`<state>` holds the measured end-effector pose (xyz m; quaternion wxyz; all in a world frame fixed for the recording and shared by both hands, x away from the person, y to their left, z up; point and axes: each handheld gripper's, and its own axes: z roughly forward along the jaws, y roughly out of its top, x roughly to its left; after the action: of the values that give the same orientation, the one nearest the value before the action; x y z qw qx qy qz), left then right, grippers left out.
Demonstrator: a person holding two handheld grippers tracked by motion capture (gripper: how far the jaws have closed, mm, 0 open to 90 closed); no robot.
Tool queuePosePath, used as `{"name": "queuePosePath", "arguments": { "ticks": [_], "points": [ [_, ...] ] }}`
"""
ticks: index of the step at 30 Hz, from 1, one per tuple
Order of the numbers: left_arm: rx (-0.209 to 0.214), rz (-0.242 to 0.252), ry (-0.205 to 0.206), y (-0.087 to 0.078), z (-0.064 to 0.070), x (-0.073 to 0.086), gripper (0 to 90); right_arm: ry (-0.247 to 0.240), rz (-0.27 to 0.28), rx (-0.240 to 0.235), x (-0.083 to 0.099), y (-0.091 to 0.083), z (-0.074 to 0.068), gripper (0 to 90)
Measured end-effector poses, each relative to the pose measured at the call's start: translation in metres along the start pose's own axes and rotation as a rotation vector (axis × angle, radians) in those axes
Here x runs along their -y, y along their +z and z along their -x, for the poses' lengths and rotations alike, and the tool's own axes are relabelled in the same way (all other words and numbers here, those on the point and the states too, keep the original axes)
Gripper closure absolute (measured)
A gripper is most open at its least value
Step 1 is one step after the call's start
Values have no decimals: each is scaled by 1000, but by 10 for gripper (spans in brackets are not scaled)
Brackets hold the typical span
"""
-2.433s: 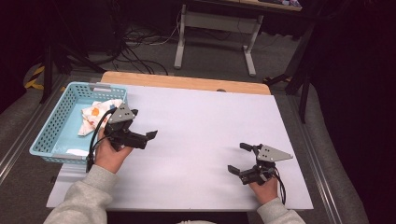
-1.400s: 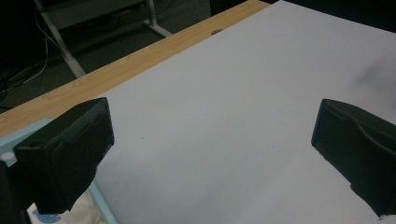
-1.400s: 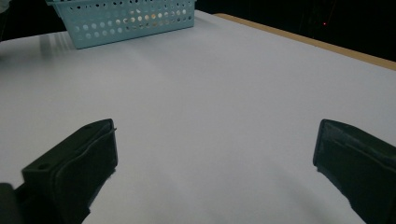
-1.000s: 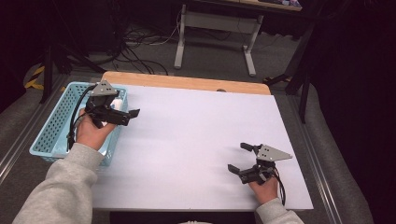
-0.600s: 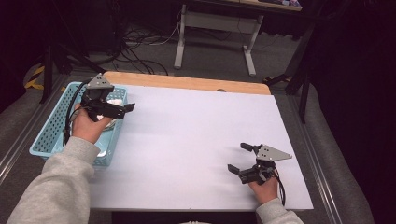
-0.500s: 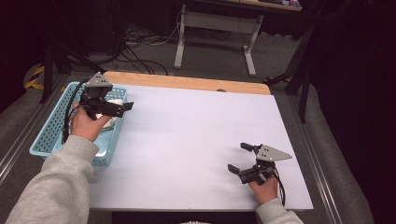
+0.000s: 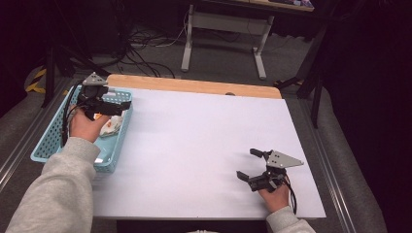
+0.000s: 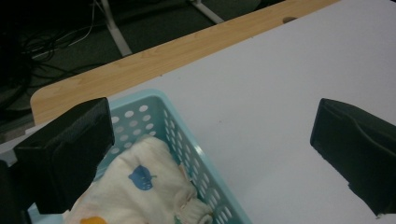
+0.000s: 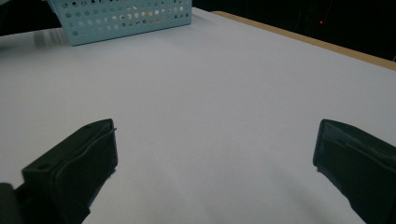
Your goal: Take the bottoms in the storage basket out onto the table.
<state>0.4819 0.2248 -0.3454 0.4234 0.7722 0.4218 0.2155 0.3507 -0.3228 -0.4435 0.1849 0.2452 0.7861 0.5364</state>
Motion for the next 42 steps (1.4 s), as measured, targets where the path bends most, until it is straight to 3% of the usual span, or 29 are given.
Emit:
{"name": "queuePosePath", "arguments": {
  "ticks": [8,17,26,34,40,42],
  "points": [
    [-65,-42,-45,9,-11,5,9,0,-1,-1,0,0,0,5],
    [-140,-110,-46,21,-19,11,11,0,-1,-3,0,0,0,5],
    [-155,-180,-111,31,-31,19,14,0,-4,-5,0,1,0,5],
    [-184,-229,-145,39,-40,27,9,-1,-3,-8,0,1,-1,5],
    [-209,-299,-148,46,-45,34,9,-7,-3,-13,0,1,-1,5],
    [-215,-329,-167,49,-49,37,9,-5,-3,-16,0,1,-1,5]
  ]
}}
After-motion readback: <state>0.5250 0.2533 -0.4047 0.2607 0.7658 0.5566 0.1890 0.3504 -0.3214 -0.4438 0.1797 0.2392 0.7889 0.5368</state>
